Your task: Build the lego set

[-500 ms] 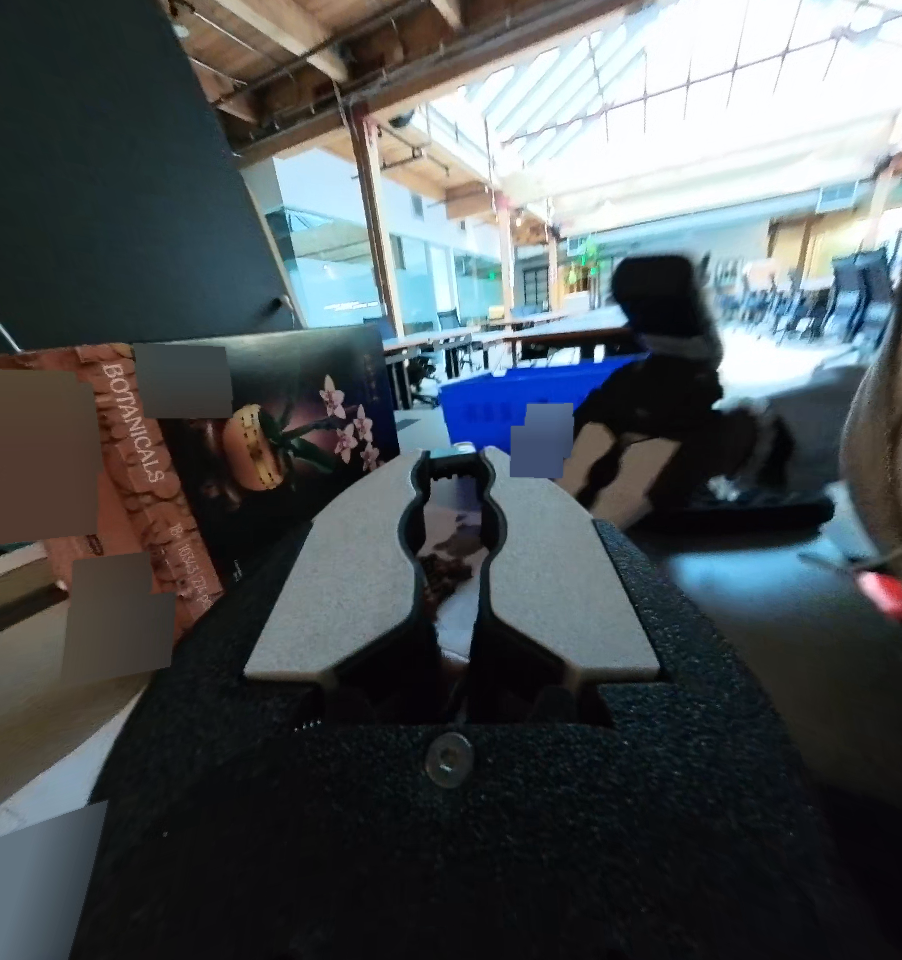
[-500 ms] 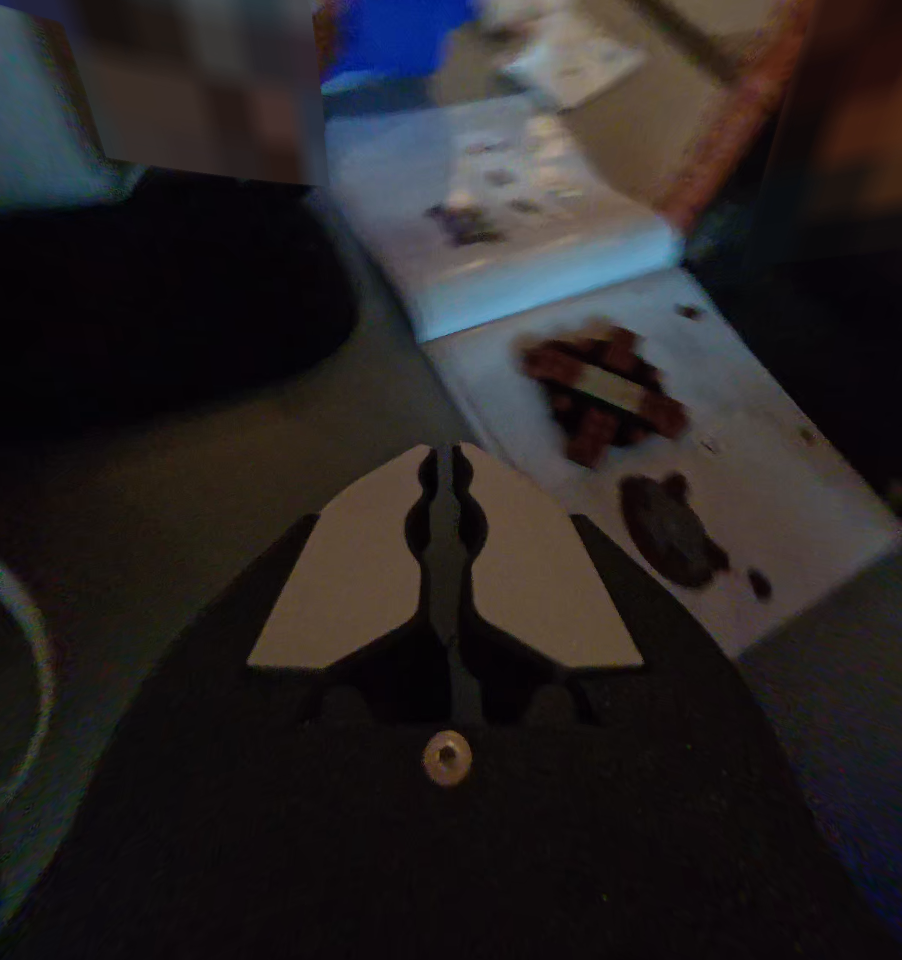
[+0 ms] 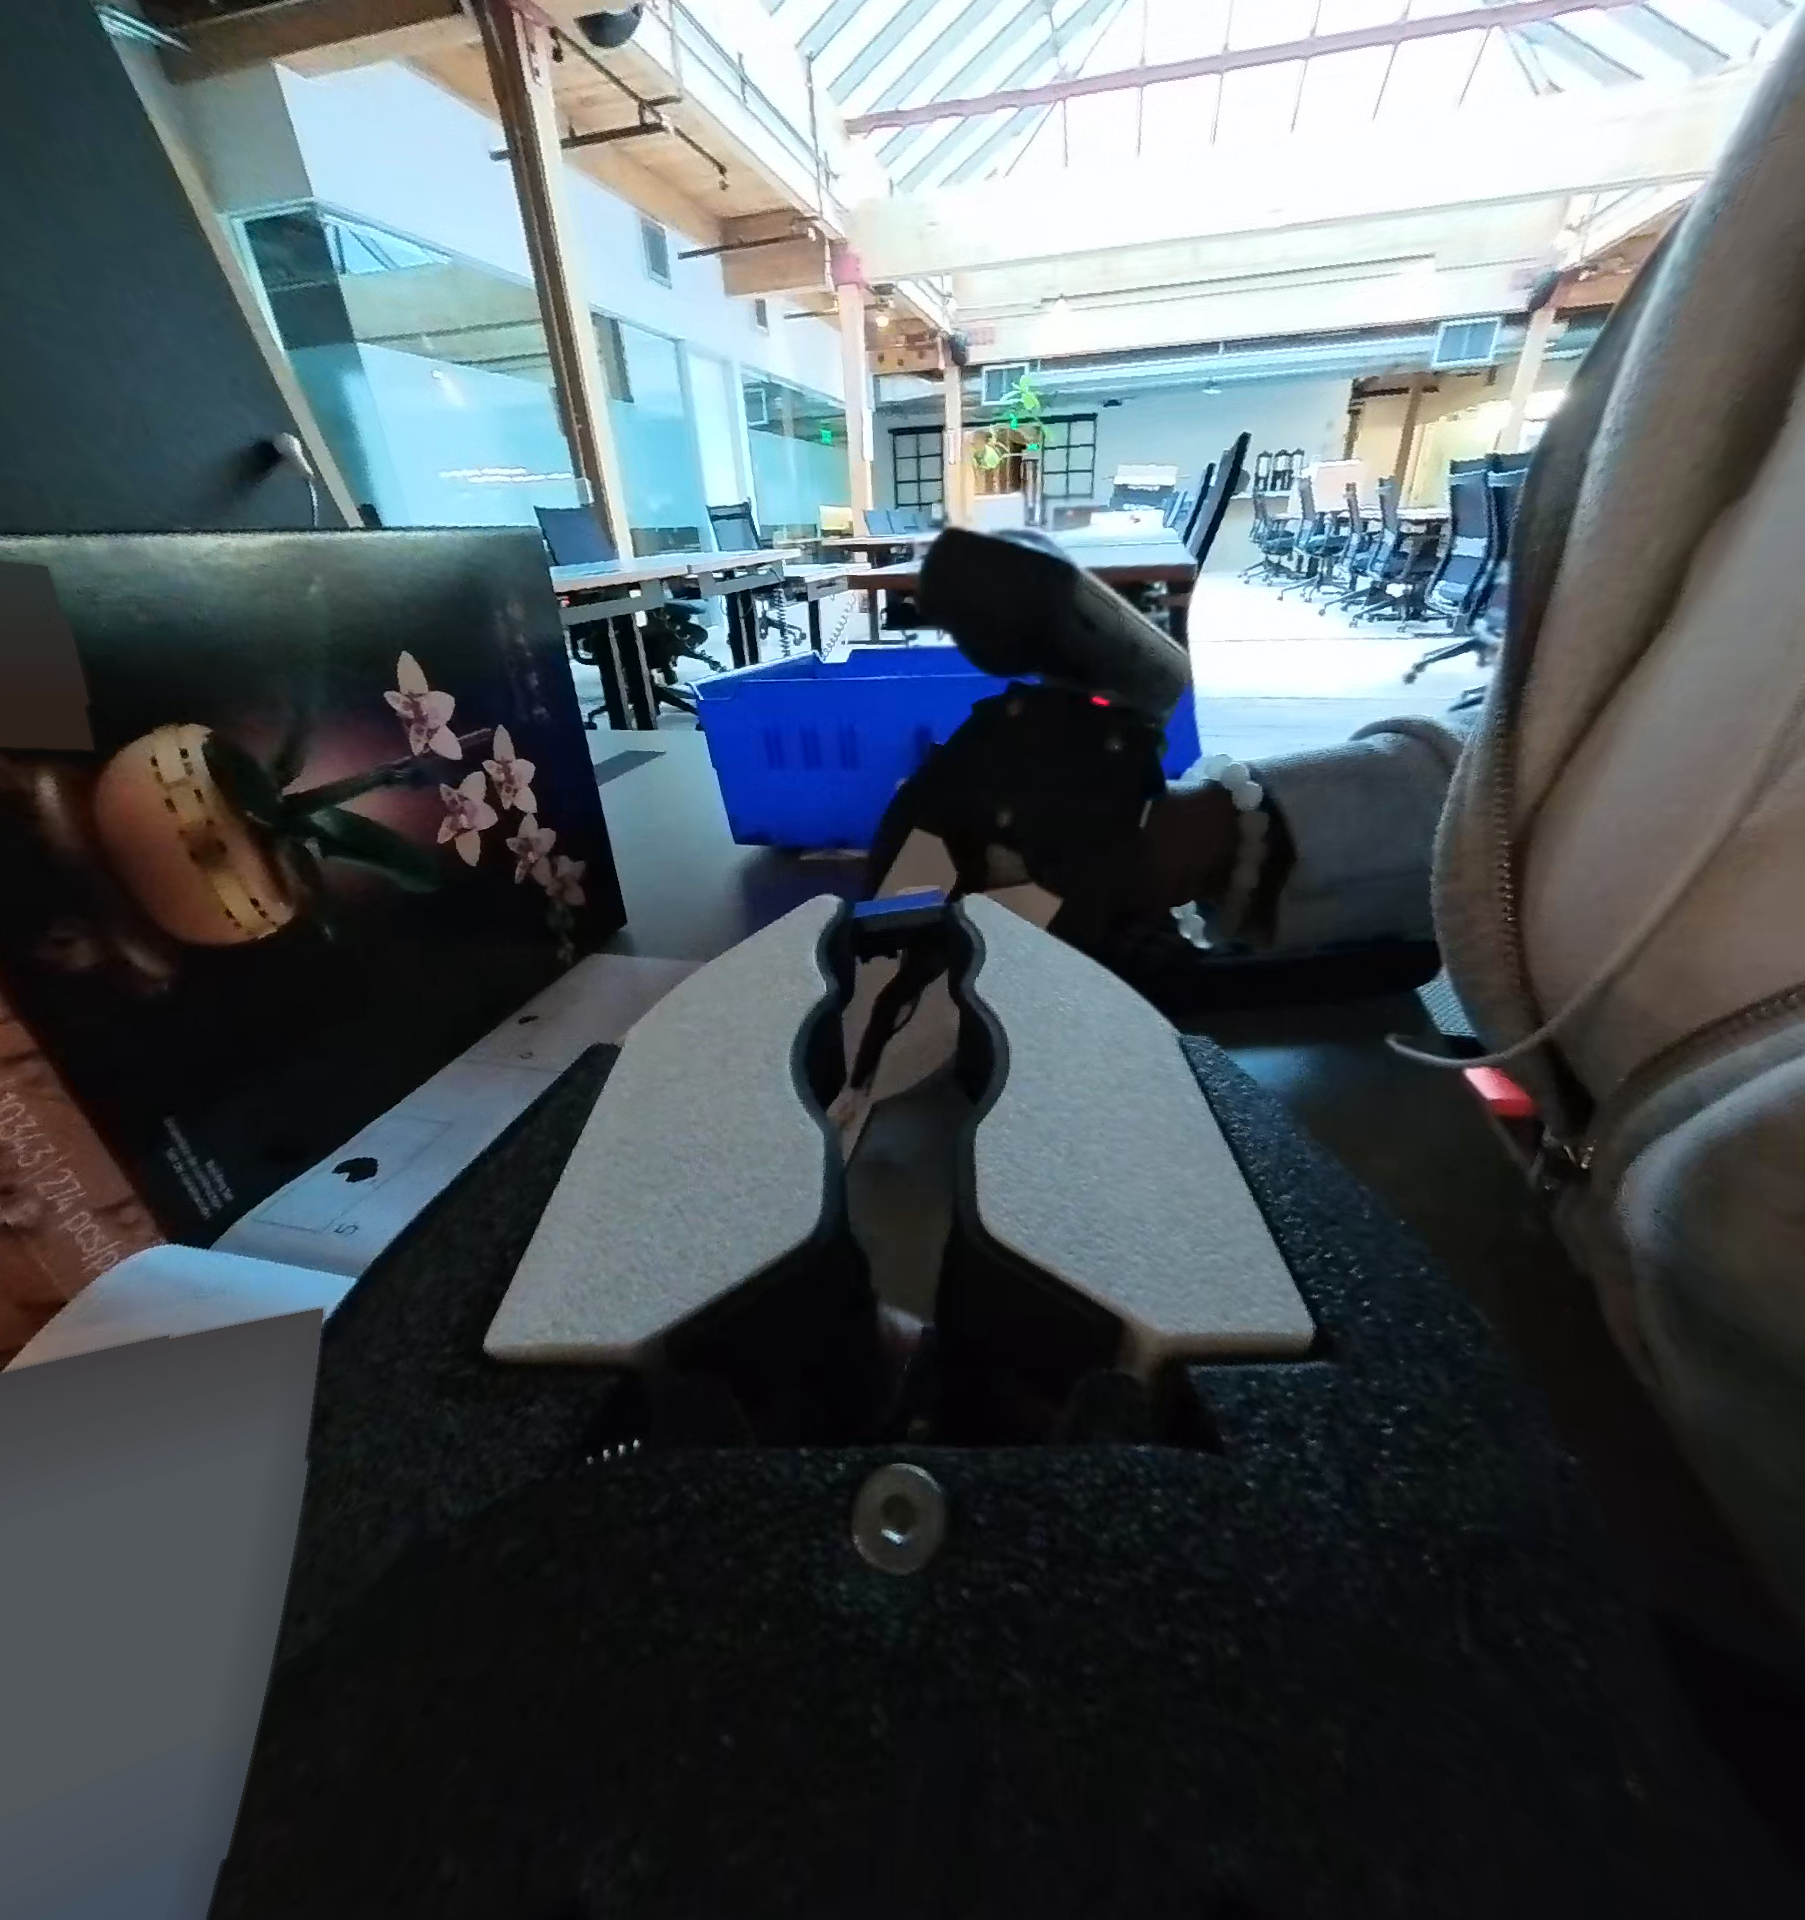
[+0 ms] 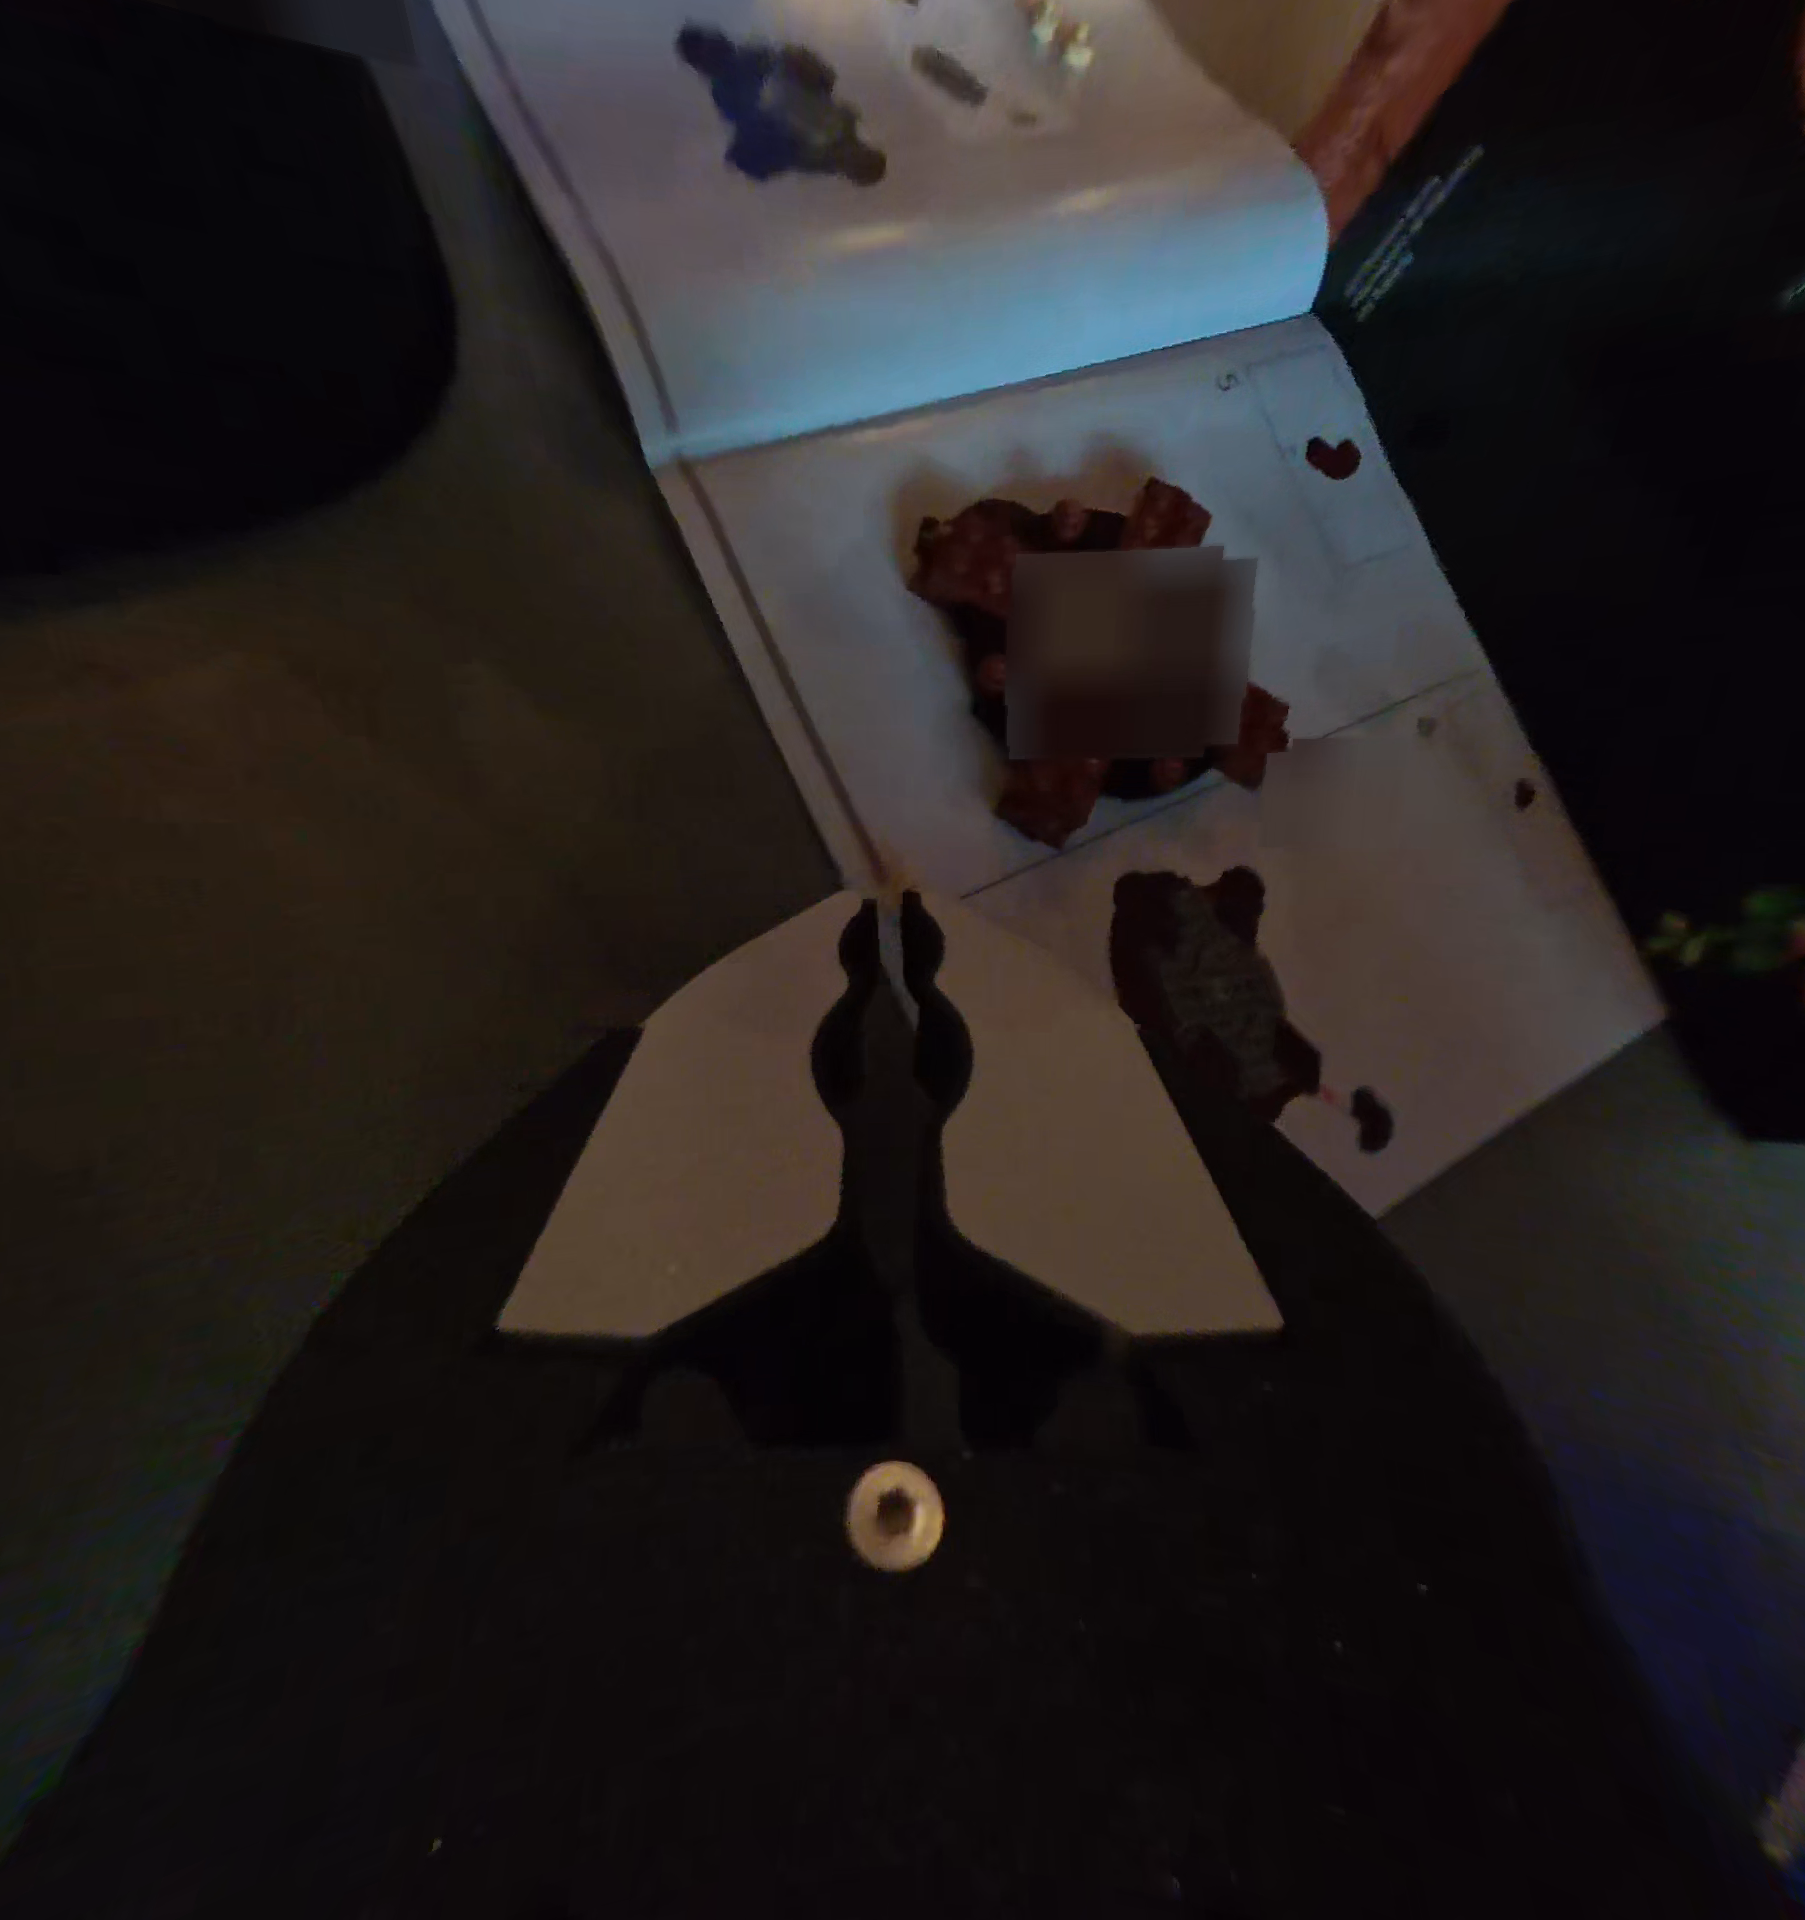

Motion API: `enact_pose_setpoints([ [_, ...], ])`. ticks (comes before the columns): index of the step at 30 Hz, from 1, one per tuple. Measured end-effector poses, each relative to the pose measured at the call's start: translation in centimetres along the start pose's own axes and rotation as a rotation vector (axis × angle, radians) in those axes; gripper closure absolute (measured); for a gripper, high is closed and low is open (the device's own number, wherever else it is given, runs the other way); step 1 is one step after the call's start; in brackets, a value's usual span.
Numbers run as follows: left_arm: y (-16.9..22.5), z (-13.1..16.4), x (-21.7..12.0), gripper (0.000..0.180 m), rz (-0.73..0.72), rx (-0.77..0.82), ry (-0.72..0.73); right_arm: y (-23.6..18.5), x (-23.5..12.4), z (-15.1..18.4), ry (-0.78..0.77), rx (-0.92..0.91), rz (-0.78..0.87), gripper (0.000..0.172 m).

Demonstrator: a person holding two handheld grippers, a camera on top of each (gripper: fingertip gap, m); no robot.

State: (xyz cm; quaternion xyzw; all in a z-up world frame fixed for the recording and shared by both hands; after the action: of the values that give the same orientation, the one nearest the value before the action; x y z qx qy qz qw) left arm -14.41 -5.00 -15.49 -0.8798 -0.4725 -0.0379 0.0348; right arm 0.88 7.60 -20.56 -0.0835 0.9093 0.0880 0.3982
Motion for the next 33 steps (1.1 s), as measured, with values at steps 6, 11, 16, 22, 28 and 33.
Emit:
enact_pose_setpoints([
  [6, 0.1, 0.1, 0.1, 0.164, 0.001, 0.016, -0.015, 0.4, 0.6, -0.1, 0.005, -0.005, -0.02, 0.17],
  [11, 0.2, 0.2, 0.2, 0.164, 0.014, 0.012, -0.019, 1.4, 0.5, 0.1, 0.006, 0.062, -0.019, 0.159],
  [16, 0.0, 0.1, 0.0, 0.164, 0.005, -0.002, -0.001, 1.0, -0.7, -0.6, 0.075, 0.046, 0.025, 0.165],
  [22, -0.1, 0.1, -0.1, 0.164, 0.004, -0.019, 0.003, 0.0, 0.8, -1.0, 0.033, 0.001, 0.018, 0.172],
  [28, -0.1, 0.0, -0.1, 0.164, 0.003, -0.017, 0.01, 1.8, 0.8, -0.3, 0.009, 0.135, 0.011, 0.164],
  [33, -0.3, 0.0, -0.2, 0.164, 0.007, -0.033, 0.01, 2.4, 0.1, 0.3, 0.022, 0.174, 0.034, 0.158],
])
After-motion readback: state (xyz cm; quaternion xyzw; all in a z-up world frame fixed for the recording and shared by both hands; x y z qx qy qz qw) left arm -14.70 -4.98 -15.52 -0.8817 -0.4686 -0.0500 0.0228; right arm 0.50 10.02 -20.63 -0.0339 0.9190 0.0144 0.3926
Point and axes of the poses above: each gripper's, where its closed fingertips meet, x out along the fingers, z out of its underside, y = z × x across the jaws, the point moved 8 cm from there along -x, back along the fingers, and after that the axes turned 11 degrees about -z, right-handed, at the moved point
